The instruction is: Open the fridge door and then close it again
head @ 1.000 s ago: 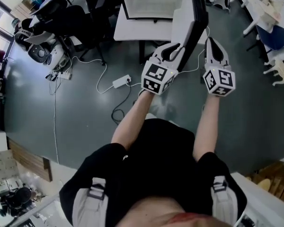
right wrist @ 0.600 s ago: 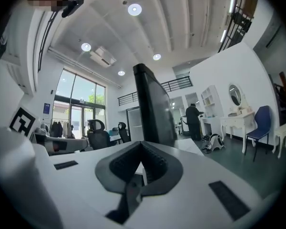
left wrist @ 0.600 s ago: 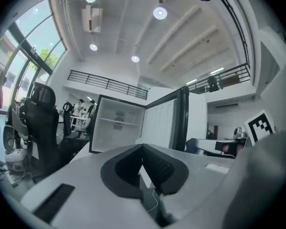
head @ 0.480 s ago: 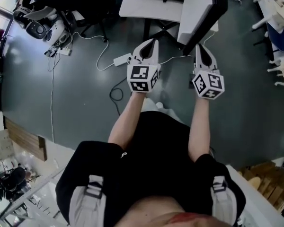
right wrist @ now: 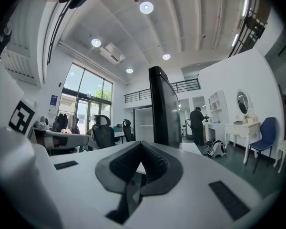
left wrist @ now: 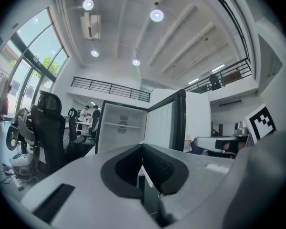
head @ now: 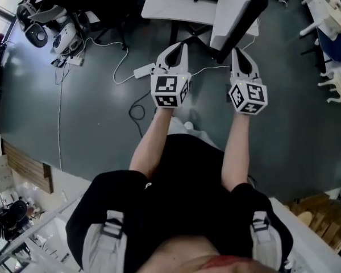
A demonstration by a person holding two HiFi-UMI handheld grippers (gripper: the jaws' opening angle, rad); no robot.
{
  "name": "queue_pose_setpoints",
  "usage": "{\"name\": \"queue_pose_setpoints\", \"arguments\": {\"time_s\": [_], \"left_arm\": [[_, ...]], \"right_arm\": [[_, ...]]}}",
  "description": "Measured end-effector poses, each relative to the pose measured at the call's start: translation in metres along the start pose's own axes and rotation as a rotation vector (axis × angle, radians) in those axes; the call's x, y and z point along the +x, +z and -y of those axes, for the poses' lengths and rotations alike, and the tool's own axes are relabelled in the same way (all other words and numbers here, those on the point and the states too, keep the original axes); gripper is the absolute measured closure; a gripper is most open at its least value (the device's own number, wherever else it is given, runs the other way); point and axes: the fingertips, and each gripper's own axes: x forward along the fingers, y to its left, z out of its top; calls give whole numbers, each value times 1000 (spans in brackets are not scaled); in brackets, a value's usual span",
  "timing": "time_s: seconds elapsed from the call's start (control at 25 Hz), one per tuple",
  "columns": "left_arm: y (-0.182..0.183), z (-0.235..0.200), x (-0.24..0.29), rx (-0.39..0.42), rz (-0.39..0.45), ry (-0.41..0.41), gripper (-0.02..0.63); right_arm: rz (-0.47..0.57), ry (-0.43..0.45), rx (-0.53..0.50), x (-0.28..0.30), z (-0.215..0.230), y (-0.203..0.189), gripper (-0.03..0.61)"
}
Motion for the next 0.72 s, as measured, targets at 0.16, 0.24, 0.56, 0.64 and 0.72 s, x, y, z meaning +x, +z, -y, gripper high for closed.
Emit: {"name": "queue_pose_setpoints", "arguments": {"time_s": [0.16,0.24,0.56,0.64,0.72], "left_arm": [[5,8,-2,15,10,-9,615],[9,11,-2,19,16,-12,615],[18,16,1,41,32,-36,615],[19,16,2,44,33,-39,615],[18,18,4,47,32,-44,615]], "right_arm": [[8,20,-19,-6,-6,3,584],[13,25,-25,-8,-5,7,584],[59,29,-13,-5,-4,20,584],[59,31,-11,-3,-3,20,584],[58,33,-10,-1,-3,19,584]]}}
